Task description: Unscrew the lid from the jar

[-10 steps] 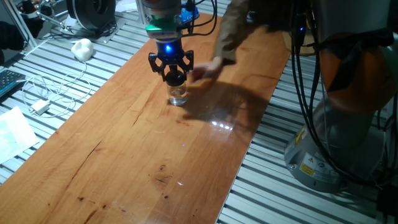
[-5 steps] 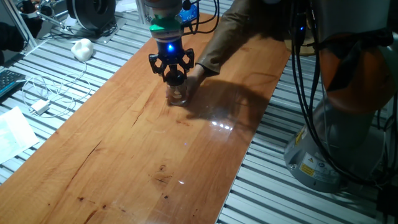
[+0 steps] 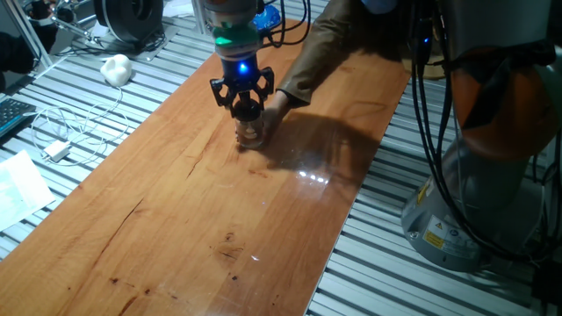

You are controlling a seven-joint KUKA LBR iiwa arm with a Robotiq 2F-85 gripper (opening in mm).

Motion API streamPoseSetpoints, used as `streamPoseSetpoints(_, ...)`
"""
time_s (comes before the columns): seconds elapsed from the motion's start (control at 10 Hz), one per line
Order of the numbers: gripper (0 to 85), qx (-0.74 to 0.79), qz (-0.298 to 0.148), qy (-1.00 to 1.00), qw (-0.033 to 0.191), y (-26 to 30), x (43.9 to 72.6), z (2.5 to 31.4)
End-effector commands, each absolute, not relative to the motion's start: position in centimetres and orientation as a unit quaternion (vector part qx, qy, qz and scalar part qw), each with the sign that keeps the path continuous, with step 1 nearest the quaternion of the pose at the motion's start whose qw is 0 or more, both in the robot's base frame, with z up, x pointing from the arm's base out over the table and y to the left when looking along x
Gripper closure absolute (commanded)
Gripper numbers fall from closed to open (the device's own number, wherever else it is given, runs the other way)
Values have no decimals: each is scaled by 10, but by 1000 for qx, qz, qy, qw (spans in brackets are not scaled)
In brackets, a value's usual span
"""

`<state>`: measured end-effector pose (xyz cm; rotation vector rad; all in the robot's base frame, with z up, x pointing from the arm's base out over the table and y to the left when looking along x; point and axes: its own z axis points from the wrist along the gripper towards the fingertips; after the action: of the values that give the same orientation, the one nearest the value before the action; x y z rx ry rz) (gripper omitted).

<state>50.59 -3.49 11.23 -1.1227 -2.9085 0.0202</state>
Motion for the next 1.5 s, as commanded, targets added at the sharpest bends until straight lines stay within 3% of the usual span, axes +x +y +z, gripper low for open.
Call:
streamPoseSetpoints(0.0, 680, -318, 10, -948, 12, -35, 507, 113)
streamPoseSetpoints(0.9, 680, -131, 16, -991, 19, -36, 511, 115)
streamPoseSetpoints(1.4, 680, -43, 49, -998, 24, -36, 511, 115)
